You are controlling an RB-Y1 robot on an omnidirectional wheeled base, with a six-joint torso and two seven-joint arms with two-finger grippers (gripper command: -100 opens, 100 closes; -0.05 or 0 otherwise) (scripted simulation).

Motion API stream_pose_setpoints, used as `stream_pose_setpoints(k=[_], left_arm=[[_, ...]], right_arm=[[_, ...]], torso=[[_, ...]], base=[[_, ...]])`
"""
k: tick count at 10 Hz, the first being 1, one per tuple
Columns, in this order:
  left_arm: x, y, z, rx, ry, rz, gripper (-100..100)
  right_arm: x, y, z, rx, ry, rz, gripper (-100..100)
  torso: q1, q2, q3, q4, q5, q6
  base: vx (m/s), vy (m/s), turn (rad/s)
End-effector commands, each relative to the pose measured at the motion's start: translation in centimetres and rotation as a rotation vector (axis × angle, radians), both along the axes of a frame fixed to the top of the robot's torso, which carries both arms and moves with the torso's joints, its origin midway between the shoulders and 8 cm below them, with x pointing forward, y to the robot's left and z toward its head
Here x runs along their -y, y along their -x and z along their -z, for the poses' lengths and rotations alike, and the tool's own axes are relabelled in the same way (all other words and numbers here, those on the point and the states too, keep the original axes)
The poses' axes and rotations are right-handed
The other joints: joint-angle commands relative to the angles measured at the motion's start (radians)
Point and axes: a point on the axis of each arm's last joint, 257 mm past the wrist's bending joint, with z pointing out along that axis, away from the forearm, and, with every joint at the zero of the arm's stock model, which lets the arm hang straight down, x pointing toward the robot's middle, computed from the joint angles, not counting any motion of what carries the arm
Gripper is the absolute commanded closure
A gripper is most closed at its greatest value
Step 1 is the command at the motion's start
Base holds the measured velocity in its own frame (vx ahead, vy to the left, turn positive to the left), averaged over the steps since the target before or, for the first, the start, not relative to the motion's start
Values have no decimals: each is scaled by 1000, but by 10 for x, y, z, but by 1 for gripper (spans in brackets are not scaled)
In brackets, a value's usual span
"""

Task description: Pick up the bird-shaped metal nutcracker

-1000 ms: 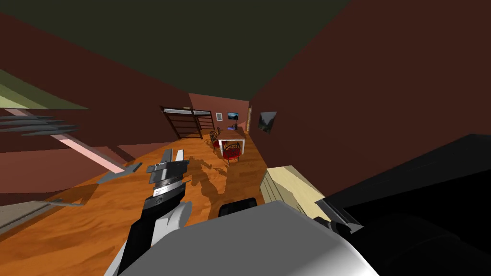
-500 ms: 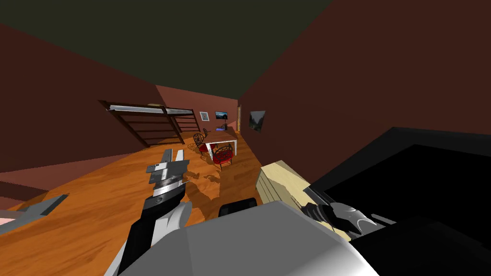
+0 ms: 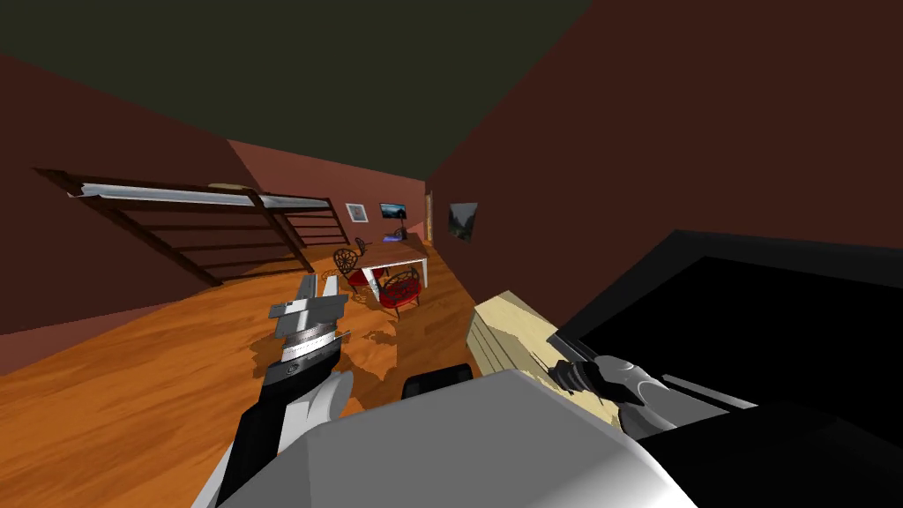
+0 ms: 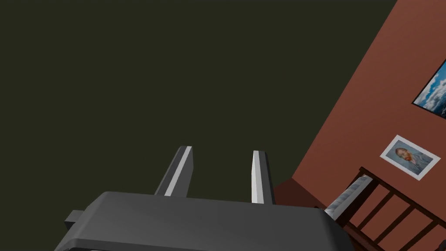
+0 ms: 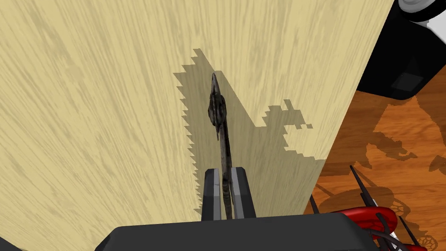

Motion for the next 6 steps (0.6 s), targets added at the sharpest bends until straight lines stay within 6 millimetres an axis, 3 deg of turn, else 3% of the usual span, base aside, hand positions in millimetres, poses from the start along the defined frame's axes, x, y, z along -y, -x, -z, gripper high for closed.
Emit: stream_pose_setpoints(k=[1, 2, 4, 5, 6], left_arm=[[0, 0, 0, 0, 0, 0, 0], [0, 0, 0, 0, 0, 0, 0], [0, 0, 0, 0, 0, 0, 0], [0, 0, 0, 0, 0, 0, 0], [0, 0, 0, 0, 0, 0, 0]], right_arm=[[-1, -13, -3, 11, 3, -20, 100], [-1, -13, -3, 11, 3, -20, 100], [5, -37, -14, 5, 33, -107, 100], [4, -28, -11, -1, 27, -94, 100], [4, -28, -11, -2, 29, -95, 0]], torso=[[0, 0, 0, 0, 0, 0], [1, 2, 1, 1, 0, -1], [1, 2, 1, 0, 1, 1], [1, 0, 0, 0, 0, 0], [0, 2, 1, 1, 0, -2]], base=[[48, 33, -277], [7, 22, -39], [81, 32, -402], [38, 20, -78], [6, 4, 12]])
